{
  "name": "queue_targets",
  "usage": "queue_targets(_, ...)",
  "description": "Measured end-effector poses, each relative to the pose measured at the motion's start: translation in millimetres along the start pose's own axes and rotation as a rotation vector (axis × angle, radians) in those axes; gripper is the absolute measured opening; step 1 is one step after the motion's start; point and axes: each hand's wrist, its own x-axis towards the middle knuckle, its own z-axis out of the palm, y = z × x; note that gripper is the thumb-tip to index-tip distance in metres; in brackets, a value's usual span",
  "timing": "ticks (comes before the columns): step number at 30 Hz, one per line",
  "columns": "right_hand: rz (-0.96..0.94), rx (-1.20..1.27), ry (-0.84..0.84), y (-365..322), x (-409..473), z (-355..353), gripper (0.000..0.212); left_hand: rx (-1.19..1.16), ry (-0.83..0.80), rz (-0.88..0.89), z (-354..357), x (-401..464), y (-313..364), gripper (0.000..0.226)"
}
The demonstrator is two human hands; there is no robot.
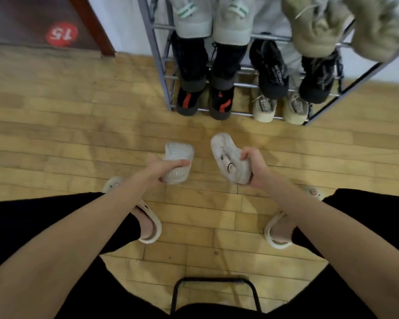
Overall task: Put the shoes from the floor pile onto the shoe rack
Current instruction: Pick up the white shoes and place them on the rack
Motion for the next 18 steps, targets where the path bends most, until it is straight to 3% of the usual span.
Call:
queue_targets(3,-0.074,0.027,0.034,-8,-43,-12,0.028,0.084,0.149,0.132,-3,-37,13,0.066)
queue_targets(7,-0.289,0.073,-0.064,-16,-109,-35,0.039,0.148,0.227,0.36,-6,-87,36,0.045)
queue_targets(10,-0.454,0.172,-0.148,-26,-156,-56,0.055,0.185,0.276,0.63,-3,-139,61,0.045)
queue_targets(15,-0.764,0.284,-0.132,-51,-219,-72,0.052,0.138,0.359,1.022,12,-230,104,0.039)
queue_targets(18,-0.925,0.387,-0.16,-76,-250,-77,0.062,0.158,0.411,1.199,22,-273,132,0.038)
